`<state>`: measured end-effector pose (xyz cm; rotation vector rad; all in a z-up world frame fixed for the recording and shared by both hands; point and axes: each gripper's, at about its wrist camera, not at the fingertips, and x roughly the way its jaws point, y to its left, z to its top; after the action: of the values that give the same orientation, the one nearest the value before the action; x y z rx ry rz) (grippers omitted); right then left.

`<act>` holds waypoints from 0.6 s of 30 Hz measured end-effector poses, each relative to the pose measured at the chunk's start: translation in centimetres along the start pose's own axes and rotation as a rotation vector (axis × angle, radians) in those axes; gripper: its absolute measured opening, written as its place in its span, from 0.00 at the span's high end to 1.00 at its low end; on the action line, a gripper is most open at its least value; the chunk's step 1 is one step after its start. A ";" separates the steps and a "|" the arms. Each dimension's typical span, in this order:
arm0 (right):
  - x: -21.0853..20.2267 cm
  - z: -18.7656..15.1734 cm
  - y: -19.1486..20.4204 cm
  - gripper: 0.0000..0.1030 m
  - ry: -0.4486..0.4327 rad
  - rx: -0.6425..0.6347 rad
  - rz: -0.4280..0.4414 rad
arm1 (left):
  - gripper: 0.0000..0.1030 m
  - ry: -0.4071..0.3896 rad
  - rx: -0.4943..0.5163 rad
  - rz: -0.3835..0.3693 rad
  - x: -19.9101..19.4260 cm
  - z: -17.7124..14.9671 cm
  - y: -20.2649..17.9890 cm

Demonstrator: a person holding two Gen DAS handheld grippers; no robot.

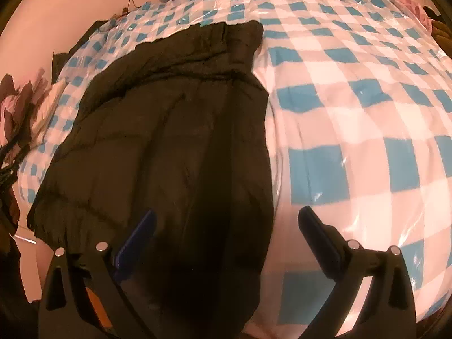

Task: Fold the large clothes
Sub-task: 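Smooth and straighten the folded jacket with both grippers, then grasp the end of the black jacket strip with both grippers and lift it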

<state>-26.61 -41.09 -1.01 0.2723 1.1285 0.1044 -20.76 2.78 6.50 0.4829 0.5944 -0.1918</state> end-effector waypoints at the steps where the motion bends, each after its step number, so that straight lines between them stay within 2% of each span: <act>1: 0.0 -0.2 0.0 0.06 0.006 0.000 0.002 | 0.13 -0.002 0.003 0.005 -0.4 -0.1 0.0; 8: -1.0 -1.8 -0.7 0.06 0.010 0.032 0.019 | 0.13 -0.017 0.036 0.028 -3.1 -0.5 -0.3; 11: -1.3 -2.4 -1.1 0.06 0.022 0.052 0.040 | 0.13 0.018 0.008 -0.025 -3.6 -1.0 0.3; 14: -1.9 -3.0 -1.7 0.06 0.021 0.075 0.079 | 0.13 0.122 -0.098 -0.127 -2.9 -2.7 2.9; 18: -2.6 -3.9 -3.0 0.06 0.022 0.148 0.177 | 0.13 0.296 -0.361 -0.247 -0.6 -7.3 8.9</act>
<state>-31.42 -43.92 -1.11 0.5038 1.1344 0.1813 -22.13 14.12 4.94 0.0843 0.9587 -0.2439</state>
